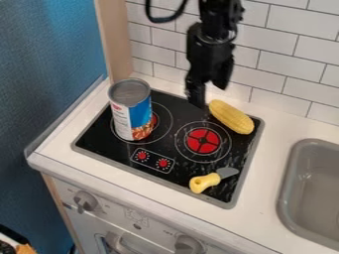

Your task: Push the can above the yellow knife

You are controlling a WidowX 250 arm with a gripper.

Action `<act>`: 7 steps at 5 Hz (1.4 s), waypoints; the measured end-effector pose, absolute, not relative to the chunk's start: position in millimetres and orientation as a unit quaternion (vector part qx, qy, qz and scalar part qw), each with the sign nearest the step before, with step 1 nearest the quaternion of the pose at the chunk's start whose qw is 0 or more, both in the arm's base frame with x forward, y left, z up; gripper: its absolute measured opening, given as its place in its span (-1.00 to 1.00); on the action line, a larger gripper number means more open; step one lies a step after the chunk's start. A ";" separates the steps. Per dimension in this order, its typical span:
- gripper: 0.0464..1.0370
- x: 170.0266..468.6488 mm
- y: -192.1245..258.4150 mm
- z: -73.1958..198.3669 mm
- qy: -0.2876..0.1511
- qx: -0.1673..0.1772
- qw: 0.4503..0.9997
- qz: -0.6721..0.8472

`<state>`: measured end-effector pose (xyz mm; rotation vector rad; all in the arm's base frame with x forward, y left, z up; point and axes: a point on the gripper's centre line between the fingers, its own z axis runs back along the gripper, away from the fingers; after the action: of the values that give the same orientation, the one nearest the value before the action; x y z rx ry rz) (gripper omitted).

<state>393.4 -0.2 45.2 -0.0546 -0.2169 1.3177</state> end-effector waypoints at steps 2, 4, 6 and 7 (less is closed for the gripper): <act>0.93 380.1 68.8 70.7 -0.113 -0.010 0.748 0.654; 0.93 354.2 144.3 74.1 -0.115 0.028 0.656 0.745; 0.93 338.3 171.8 66.6 -0.103 0.066 0.631 0.766; 0.93 339.0 172.8 53.2 -0.092 0.068 0.644 0.756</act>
<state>339.0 172.8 53.2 0.1542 -0.2096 1.7222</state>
